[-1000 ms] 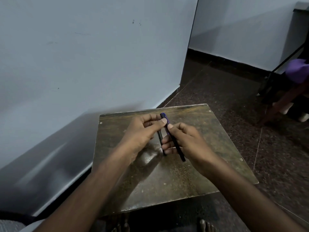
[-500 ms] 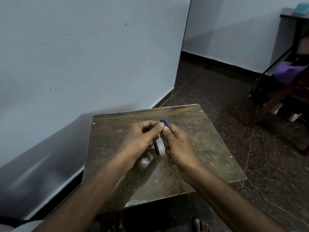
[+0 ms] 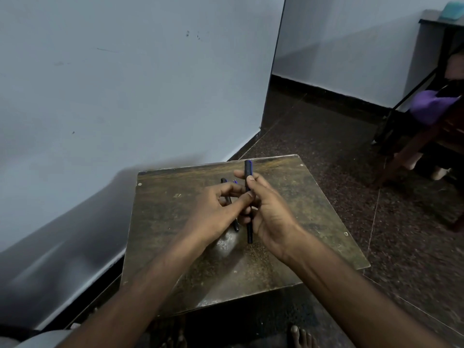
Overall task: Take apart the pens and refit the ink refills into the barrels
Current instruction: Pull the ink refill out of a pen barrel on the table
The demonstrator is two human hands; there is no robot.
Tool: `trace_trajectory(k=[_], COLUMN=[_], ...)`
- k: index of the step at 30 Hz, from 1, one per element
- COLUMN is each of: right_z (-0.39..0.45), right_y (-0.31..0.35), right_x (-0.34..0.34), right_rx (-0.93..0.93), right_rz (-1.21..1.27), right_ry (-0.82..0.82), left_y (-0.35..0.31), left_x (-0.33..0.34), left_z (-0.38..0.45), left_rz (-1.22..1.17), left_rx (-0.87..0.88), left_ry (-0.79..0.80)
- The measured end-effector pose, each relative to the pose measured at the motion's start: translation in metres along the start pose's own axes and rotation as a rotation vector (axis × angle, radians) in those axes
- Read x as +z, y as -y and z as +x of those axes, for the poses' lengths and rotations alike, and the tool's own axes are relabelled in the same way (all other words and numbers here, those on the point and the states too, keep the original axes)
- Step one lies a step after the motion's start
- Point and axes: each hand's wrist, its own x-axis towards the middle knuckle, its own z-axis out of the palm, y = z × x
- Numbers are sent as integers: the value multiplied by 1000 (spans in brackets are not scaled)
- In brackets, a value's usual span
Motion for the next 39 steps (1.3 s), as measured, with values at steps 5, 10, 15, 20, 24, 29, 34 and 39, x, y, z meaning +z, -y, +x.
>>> trace_trajectory(k=[5,10,15,20,24,29,34,39], right_z=[4,24,51,63,66,65,56,35], right_y=[-1,-1,18,1,-19,-27,-13,-3], right_x=[0,-10,-19,5,25,37,39,27], right_rx=[25,-94,-224,-413,-434,-376,-439,-223], right_rz=[-59,-269,-283,-1149,-1422,-1538,-1551,-914], right_ry=[17,-116,-229,-237,-160,-115,-96,68], left_y=[-4,-9,-2,5,9,8,2,-9], left_x=[-7,-18,-44,-71,-81,-85,-81,-64], left_z=[-2,-2,-2,10,17,17,13,8], left_rz=[113,272,277,175,108,82,-41,-183], left_rx=[24,-8,-113,-117,-119,-110,-89,-113], left_ry=[-97,-110,-115,-288,-349,-350,-301,-167])
